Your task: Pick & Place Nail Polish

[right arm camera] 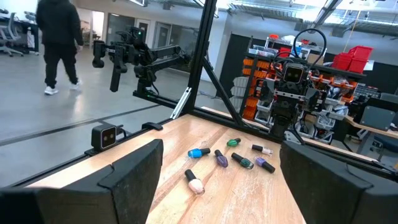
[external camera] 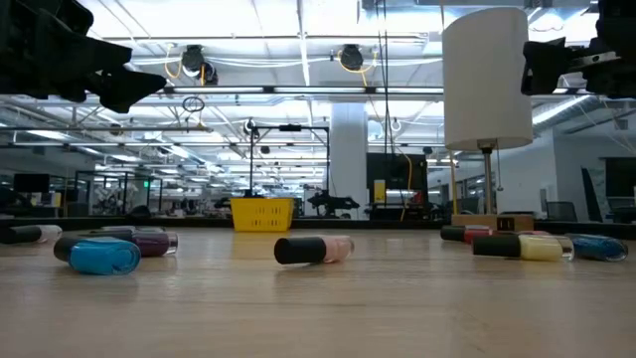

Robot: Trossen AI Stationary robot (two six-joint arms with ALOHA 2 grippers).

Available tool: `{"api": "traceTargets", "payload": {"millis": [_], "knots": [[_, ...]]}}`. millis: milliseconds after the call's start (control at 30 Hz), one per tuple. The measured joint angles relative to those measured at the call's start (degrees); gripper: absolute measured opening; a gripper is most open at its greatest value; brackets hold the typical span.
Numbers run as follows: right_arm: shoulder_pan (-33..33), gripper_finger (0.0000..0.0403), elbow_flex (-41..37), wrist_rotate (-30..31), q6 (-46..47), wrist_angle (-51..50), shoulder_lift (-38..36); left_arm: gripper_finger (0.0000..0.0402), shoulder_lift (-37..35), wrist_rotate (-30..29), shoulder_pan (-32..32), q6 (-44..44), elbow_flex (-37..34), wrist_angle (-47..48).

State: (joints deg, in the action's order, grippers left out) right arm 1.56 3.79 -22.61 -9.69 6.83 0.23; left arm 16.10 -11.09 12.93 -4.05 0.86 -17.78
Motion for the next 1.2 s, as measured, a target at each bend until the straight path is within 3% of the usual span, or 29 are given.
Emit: {"api": "traceTargets", "payload": {"millis": [1200], "knots": [[0.0,0.0309,0.0,0.0,0.5,1.5,0.0,0.0356,0.0,0.0,0.0,0.0,0.0,0.0]]}}
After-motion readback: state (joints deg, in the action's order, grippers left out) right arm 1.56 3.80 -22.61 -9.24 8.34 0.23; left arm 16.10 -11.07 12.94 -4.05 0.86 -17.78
